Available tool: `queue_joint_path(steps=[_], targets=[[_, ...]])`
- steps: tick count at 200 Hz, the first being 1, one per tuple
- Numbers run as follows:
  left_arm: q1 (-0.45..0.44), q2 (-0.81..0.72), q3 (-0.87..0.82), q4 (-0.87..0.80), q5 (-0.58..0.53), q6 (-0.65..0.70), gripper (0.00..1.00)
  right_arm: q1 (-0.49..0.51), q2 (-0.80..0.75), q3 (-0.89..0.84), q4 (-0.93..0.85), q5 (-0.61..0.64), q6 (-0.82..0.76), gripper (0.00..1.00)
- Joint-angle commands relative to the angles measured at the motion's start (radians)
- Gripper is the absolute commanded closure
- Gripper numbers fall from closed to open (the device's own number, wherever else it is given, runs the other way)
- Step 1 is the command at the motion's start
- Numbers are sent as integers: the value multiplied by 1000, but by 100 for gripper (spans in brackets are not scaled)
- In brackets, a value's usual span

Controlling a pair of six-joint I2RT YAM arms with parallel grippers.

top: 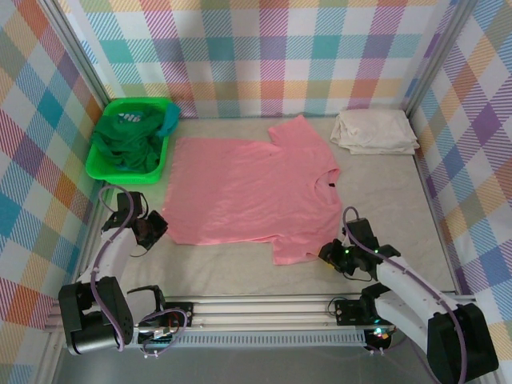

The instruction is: Fold and stack the t-shirts

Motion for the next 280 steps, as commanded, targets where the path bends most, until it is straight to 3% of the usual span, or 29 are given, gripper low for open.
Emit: queue_joint_path(steps=[1, 41, 73, 160, 210, 280], targets=[[15, 4, -15, 19, 16, 7, 100, 17, 56, 1, 268, -17, 0, 71], [15, 9, -14, 26, 17, 13, 100, 18, 157, 60, 328, -13, -18, 78], [13, 17, -16, 28, 21, 17, 100, 17, 183, 103, 356, -10, -26, 79], [15, -6, -15, 16, 22, 21, 100, 19, 190, 223, 181, 56, -53, 78], [15, 11, -10, 22, 27, 32, 100, 22, 388, 253, 302, 7, -85, 78], [15, 1, -21, 43, 29, 21, 100, 22, 659, 414, 279, 57, -147, 79]])
